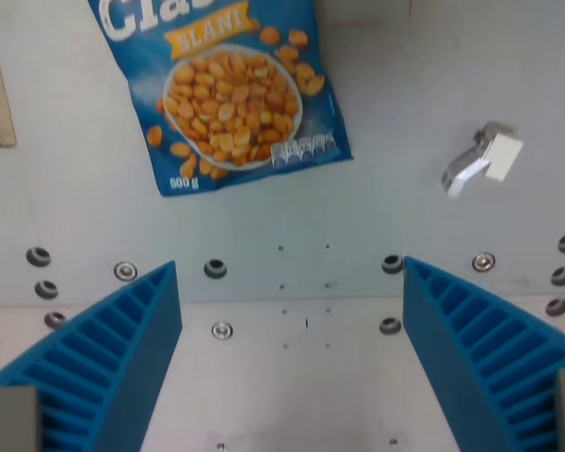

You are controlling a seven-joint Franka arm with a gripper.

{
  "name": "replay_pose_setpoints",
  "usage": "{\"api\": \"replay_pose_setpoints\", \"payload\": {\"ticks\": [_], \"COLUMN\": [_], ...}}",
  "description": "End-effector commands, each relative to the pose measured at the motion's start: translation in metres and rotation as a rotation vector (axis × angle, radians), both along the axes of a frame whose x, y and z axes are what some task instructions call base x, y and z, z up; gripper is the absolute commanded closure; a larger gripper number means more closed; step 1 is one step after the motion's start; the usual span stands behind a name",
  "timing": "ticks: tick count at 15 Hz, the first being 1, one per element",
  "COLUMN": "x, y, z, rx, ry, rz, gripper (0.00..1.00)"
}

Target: Move in gripper negative x

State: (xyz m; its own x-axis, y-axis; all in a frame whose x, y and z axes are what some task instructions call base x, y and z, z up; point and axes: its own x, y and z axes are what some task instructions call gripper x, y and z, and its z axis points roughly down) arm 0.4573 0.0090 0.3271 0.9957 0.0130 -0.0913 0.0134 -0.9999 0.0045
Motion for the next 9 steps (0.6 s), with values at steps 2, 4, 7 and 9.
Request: {"api": "replay_pose_setpoints", "payload": {"ticks": [2,4,7,9], "x": [-0.031,-0.041,-0.056,-0.066], "y": [0.0,0.0,-0.001,-0.001], "z": [0.005,0.005,0.005,0.005], "rx": [0.002,0.002,0.002,0.002], "ry": [-0.084,-0.084,-0.084,-0.084], "rz": [0.0,0.0,0.0,0.0], "gripper": [0.0,0.0,0.0,0.0]}}
